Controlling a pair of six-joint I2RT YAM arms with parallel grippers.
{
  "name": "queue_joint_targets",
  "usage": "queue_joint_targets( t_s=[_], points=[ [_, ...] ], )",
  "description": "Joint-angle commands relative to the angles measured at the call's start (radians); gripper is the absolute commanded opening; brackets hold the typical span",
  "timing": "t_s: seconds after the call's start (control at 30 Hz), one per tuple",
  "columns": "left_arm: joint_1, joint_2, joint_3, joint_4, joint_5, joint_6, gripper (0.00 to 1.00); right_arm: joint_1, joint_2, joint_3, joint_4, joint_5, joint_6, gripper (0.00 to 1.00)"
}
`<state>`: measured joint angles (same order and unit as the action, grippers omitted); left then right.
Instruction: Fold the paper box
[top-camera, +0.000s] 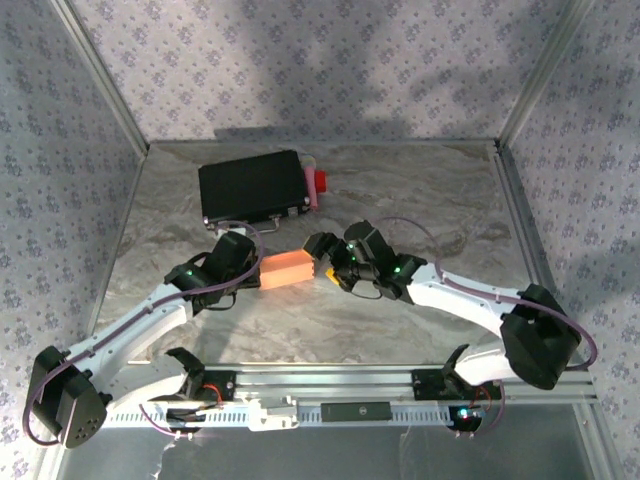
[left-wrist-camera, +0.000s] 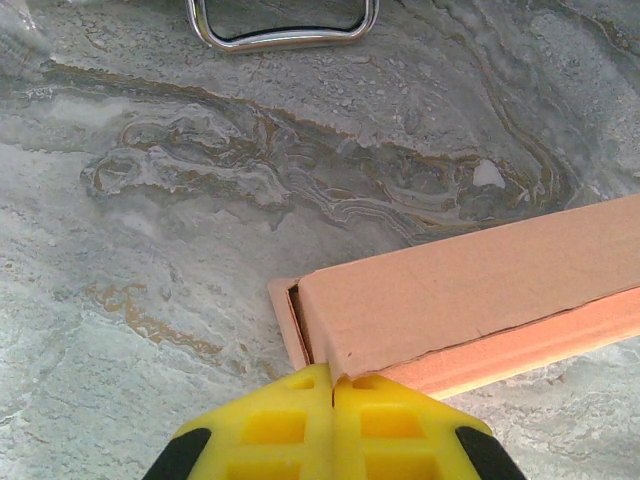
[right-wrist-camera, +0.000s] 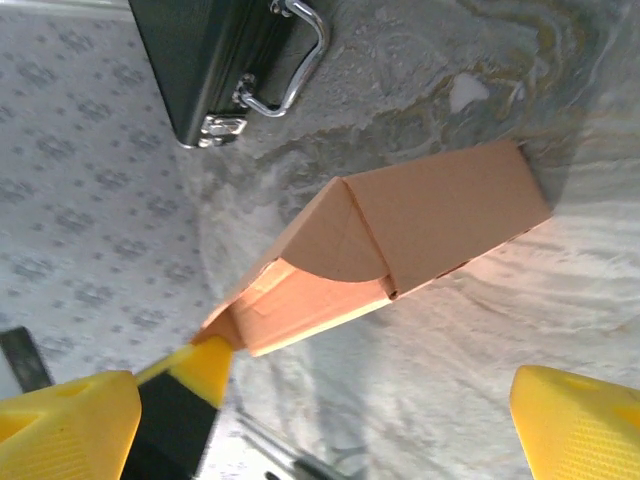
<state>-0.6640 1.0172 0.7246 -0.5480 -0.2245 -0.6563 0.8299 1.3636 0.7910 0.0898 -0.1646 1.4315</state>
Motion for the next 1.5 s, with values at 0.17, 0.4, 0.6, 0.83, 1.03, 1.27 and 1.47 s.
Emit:
queue_joint_targets(
  t_s=[0.17,0.4,0.6,0.83,1.03,1.27,1.47],
  points=[
    [-0.007,0.002,0.023,-0.006,-0.014,-0.006,0.00,0.005,0.113,-0.048,0.315,-0.040,0.298,0.96],
    [-0.008,0.000,0.031,-0.013,-0.018,-0.003,0.00,0.010,0.172,-0.099,0.423,-0.025,0.377,0.90],
    [-0.009,0.003,0.030,-0.013,-0.018,-0.002,0.00,-0.011,0.165,-0.136,0.445,-0.004,0.377,0.85],
    [-0.009,0.009,0.035,-0.008,-0.016,-0.002,0.00,-0.023,0.196,-0.147,0.497,-0.024,0.398,0.79],
    [-0.009,0.000,0.037,-0.019,-0.016,-0.001,0.00,-0.022,0.212,-0.149,0.504,-0.024,0.404,0.72],
    [-0.009,-0.012,0.044,-0.027,-0.011,-0.002,0.00,-0.019,0.220,-0.148,0.507,-0.018,0.410,0.65],
    [-0.009,-0.040,0.040,-0.024,-0.001,-0.018,0.24,-0.018,0.218,-0.145,0.490,-0.010,0.415,0.62]
  ],
)
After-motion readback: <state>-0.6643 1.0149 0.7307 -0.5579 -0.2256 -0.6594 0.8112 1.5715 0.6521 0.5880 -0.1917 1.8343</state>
